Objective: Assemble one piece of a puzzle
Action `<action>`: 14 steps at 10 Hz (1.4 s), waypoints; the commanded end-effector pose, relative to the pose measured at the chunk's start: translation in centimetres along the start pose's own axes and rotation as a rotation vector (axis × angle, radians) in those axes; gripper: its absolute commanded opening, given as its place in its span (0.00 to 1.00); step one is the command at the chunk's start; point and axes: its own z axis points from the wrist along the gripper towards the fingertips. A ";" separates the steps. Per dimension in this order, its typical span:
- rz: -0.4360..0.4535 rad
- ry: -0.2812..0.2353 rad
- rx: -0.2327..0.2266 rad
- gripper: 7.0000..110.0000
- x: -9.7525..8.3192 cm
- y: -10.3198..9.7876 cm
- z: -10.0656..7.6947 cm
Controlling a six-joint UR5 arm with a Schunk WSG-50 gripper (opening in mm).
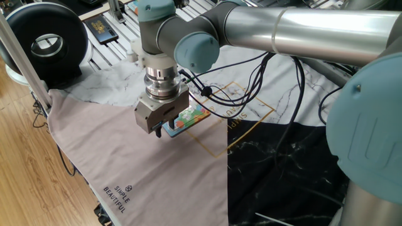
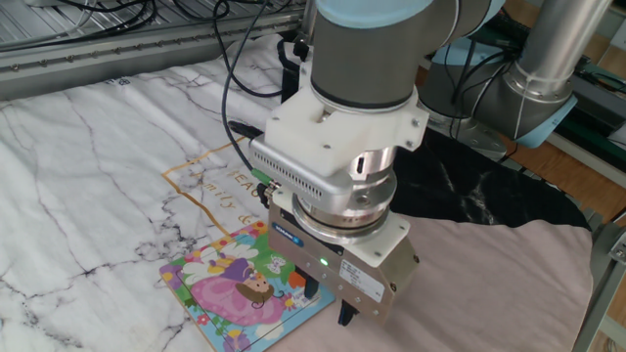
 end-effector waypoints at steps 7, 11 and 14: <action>-0.163 -0.216 0.264 0.00 -4.5 -13.0 -6.1; -0.174 -0.359 0.182 0.00 -7.4 -15.4 -5.4; -0.240 -0.382 0.034 0.00 -7.4 -11.6 -5.0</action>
